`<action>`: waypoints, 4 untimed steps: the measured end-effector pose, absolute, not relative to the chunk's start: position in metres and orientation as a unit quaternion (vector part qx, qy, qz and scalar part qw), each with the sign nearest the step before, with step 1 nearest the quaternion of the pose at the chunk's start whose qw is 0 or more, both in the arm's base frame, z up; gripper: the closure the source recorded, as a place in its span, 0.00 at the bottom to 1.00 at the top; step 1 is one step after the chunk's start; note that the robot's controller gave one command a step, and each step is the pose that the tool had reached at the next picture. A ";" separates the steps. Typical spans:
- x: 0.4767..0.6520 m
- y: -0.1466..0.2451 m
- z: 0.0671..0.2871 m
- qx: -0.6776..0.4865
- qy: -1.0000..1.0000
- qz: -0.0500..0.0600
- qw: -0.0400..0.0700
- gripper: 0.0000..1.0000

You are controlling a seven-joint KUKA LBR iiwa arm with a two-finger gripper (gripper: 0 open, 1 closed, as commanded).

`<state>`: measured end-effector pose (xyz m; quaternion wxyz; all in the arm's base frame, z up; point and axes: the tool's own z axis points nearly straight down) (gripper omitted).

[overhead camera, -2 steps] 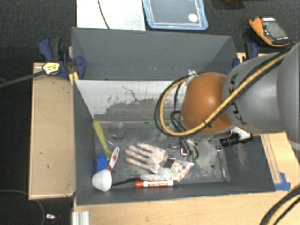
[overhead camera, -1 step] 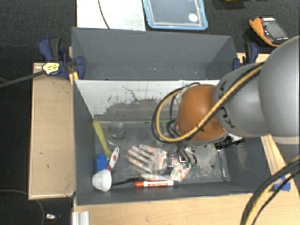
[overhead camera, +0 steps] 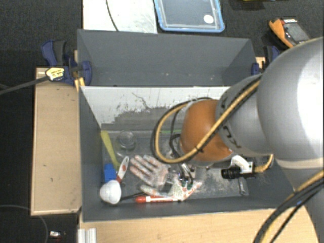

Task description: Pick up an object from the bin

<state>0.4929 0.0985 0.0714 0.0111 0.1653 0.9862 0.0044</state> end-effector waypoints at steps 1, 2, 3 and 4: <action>0.507 0.074 0.074 0.051 0.999 0.001 0.003 1.00; 0.507 0.074 0.074 0.051 0.999 0.001 0.003 1.00; 0.507 0.074 0.077 0.052 0.999 0.002 0.005 1.00; 0.504 0.073 0.102 0.052 0.999 0.001 -0.001 1.00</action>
Offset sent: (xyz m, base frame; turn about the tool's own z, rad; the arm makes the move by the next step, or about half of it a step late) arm 0.0000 0.0000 0.0000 0.0000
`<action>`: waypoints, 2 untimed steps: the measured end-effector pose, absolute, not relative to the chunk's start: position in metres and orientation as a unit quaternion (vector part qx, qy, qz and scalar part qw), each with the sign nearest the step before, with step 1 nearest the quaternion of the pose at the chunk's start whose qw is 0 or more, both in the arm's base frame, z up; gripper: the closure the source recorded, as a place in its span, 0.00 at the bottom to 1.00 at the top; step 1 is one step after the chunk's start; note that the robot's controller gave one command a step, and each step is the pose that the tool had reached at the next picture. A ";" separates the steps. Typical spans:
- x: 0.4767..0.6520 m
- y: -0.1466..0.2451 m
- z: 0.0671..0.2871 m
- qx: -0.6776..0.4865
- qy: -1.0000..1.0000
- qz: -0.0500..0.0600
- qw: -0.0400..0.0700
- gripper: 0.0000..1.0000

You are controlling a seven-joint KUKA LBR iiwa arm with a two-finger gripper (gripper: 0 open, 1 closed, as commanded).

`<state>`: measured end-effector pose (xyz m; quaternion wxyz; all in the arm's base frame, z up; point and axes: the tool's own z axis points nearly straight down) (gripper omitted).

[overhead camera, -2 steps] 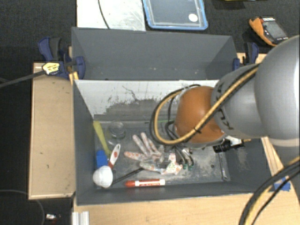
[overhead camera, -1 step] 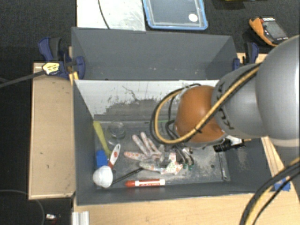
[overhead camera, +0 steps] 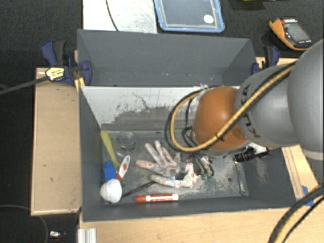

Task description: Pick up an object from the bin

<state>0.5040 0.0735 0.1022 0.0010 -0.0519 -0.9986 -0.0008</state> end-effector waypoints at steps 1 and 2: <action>0.506 0.074 0.146 -0.051 -0.999 -0.002 -0.003 1.00; 0.508 0.074 0.170 -0.051 -0.999 -0.002 -0.006 1.00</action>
Offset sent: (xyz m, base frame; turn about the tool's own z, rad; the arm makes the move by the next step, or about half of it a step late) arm 0.0018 0.0003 0.0564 -0.0003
